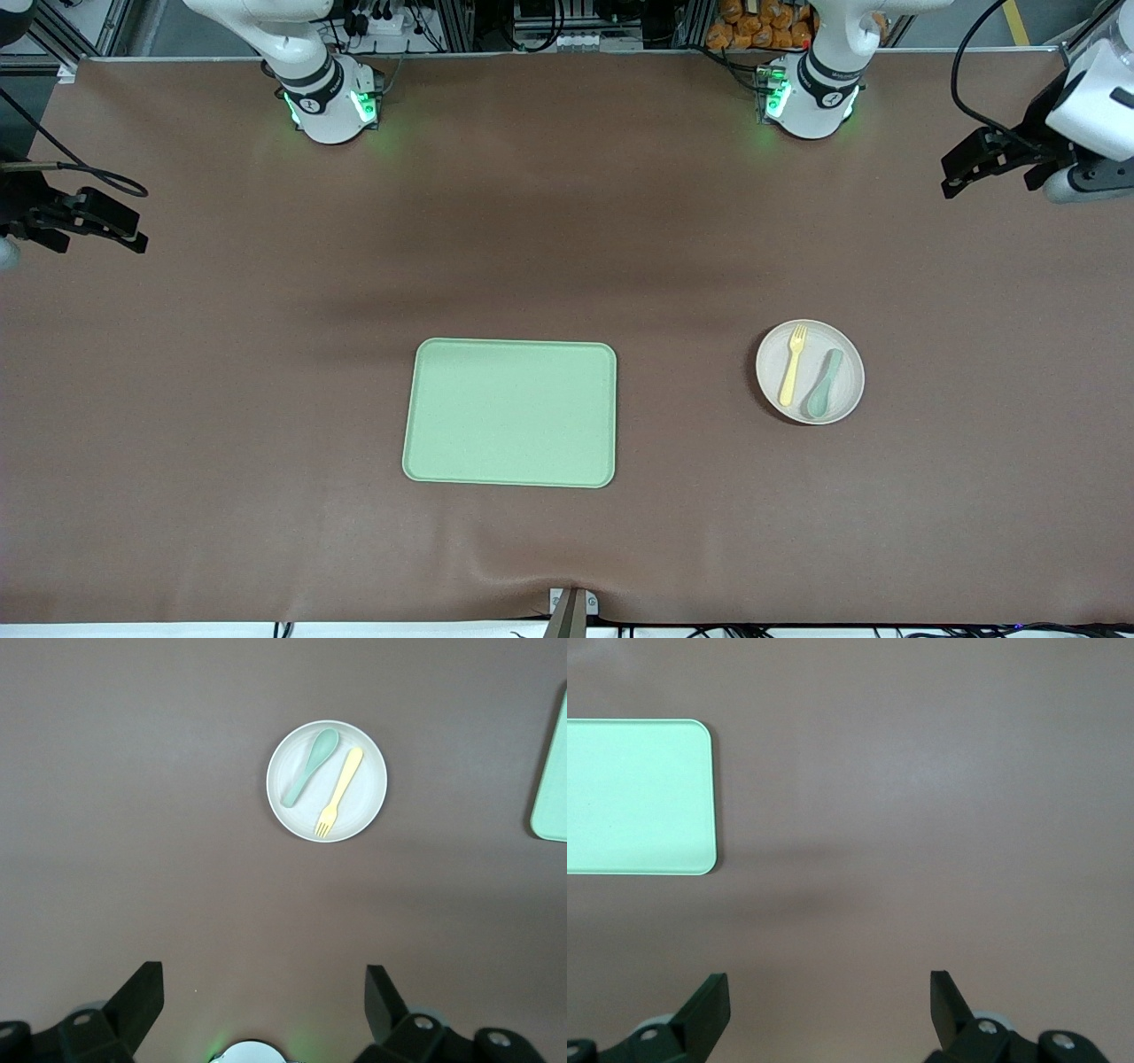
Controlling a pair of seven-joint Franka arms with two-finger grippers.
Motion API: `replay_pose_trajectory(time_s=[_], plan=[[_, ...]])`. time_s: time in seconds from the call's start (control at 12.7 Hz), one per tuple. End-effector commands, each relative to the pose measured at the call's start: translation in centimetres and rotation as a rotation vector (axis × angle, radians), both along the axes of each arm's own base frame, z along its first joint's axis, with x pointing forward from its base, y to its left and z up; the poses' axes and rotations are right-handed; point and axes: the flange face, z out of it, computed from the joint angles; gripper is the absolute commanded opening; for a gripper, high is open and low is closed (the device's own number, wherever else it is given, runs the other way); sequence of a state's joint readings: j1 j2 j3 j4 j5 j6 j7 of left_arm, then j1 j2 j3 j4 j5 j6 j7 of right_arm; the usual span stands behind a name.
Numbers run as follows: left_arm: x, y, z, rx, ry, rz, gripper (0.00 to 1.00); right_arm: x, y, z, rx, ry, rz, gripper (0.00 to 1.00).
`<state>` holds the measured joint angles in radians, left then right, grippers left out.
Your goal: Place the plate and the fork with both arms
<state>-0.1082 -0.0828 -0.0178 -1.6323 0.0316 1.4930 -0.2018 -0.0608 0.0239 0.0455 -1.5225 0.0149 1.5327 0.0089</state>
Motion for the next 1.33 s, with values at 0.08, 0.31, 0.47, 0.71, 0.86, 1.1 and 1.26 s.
replay_pose_trajectory(time_s=[0.08,0.31,0.47,0.71,0.86,1.1,1.26], plan=[[6.0,1.3,-8.1,0.006,0.034,0.019,1.00,0.1,-0.4,0.4,0.005,0.009,0.008,1.00],[8.8,2.1,-15.7,0.001,0.044,0.035,1.00,0.0,-0.4,0.3,0.005,0.012,0.008,1.00],[9.3,4.9,-21.9,-0.069,0.043,0.098,1.00,0.0,-0.4,0.3,0.005,0.012,0.008,1.00],[9.8,8.0,-30.7,-0.121,0.012,0.083,1.00,0.0,-0.4,0.3,0.005,0.015,0.008,1.00],[10.4,8.5,-35.9,-0.201,0.019,0.136,1.00,0.1,-0.4,0.2,0.005,0.015,0.008,1.00],[10.6,8.9,-39.7,-0.285,0.009,0.137,1.00,0.1,-0.4,0.2,0.005,0.015,0.008,1.00],[10.5,11.0,-41.5,-0.326,-0.010,0.072,0.85,0.1,-0.4,0.2,0.005,0.015,0.008,1.00]])
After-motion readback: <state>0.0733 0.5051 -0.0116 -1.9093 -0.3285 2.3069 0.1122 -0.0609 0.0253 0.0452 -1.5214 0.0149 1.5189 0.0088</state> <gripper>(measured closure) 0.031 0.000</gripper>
